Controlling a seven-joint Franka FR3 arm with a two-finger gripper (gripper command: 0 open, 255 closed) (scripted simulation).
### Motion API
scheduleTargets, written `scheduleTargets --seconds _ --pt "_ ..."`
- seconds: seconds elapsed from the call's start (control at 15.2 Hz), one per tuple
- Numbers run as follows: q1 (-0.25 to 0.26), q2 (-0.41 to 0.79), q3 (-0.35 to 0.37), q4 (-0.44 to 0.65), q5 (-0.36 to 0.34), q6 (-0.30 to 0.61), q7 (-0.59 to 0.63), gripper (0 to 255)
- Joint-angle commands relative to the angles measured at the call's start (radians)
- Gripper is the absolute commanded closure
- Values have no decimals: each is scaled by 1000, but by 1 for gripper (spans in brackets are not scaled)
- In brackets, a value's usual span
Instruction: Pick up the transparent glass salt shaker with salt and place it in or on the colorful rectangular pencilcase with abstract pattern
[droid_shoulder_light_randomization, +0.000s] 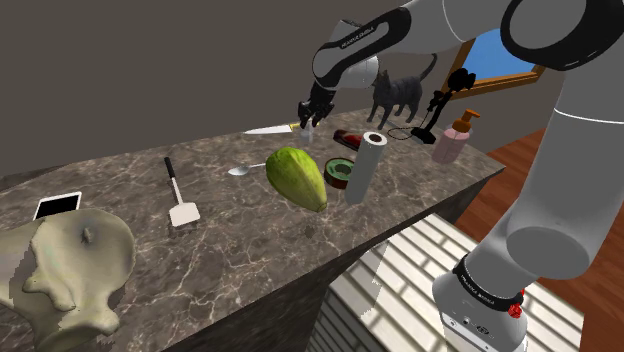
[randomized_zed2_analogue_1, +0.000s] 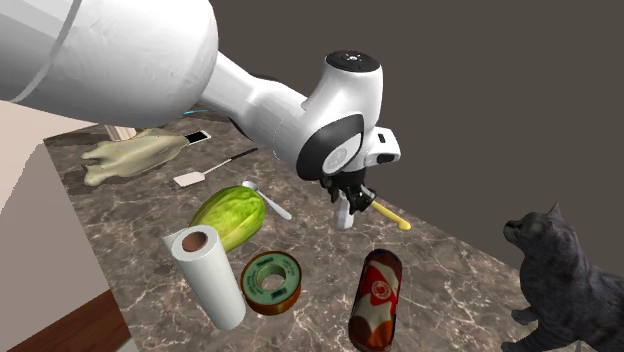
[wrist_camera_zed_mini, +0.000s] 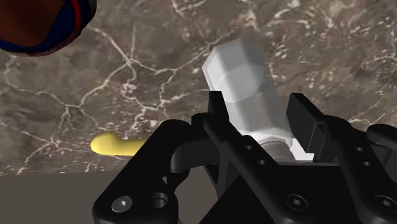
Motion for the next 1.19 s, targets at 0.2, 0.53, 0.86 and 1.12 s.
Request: scheduleTargets --seconds 0.2,0.53,0.86,1.12 --pt "4 -38 -7 23 -18 -59 18 255" --pt "6 -69 -11 50 -33 -117 33 255" --pt "7 -96 -15 84 -46 -177 47 255" --pt "8 -114 -17 115 -55 -225 57 255"
